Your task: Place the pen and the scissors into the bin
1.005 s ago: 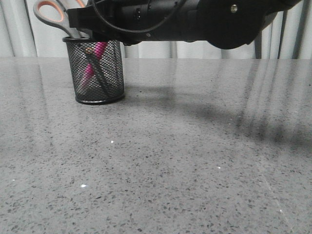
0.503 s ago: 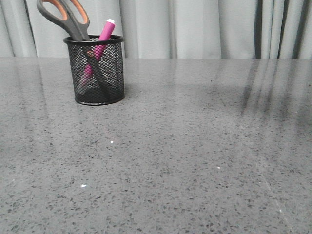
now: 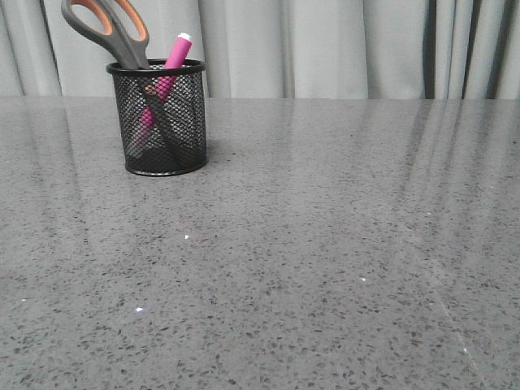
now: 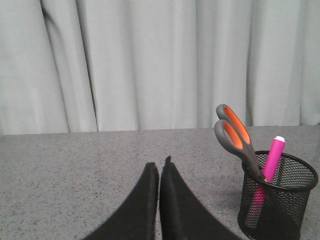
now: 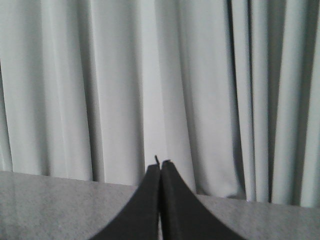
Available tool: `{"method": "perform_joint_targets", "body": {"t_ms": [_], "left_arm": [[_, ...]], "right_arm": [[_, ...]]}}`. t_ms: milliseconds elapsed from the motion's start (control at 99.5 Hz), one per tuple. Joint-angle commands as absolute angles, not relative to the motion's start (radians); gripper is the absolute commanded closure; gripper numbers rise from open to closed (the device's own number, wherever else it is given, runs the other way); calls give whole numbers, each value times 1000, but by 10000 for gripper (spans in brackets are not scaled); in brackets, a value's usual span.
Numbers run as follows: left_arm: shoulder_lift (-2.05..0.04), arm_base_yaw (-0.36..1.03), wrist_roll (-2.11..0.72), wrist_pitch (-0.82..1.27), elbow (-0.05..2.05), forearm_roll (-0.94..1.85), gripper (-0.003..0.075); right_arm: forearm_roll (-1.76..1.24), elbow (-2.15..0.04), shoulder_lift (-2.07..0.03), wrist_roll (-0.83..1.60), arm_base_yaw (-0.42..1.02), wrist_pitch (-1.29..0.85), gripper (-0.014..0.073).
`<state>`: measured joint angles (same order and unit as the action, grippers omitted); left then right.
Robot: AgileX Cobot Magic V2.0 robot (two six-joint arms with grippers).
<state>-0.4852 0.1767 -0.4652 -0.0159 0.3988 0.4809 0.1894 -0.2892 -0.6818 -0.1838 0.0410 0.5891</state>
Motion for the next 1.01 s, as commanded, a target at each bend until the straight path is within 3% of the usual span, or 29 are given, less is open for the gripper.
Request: {"method": "perform_joint_targets", "body": {"t_ms": [0,332,995], "left_arm": [[-407,174,-461,-90,369,492,742],[-136,174,-461,-89,216,536,742],[-126,174,-461,-96,211,536,742]], "right_arm": [[179,-209,-571,-177,9,645,660],[163,9,-309,-177,5,604,660],[160,9,-300,-177,5,599,662]]}}
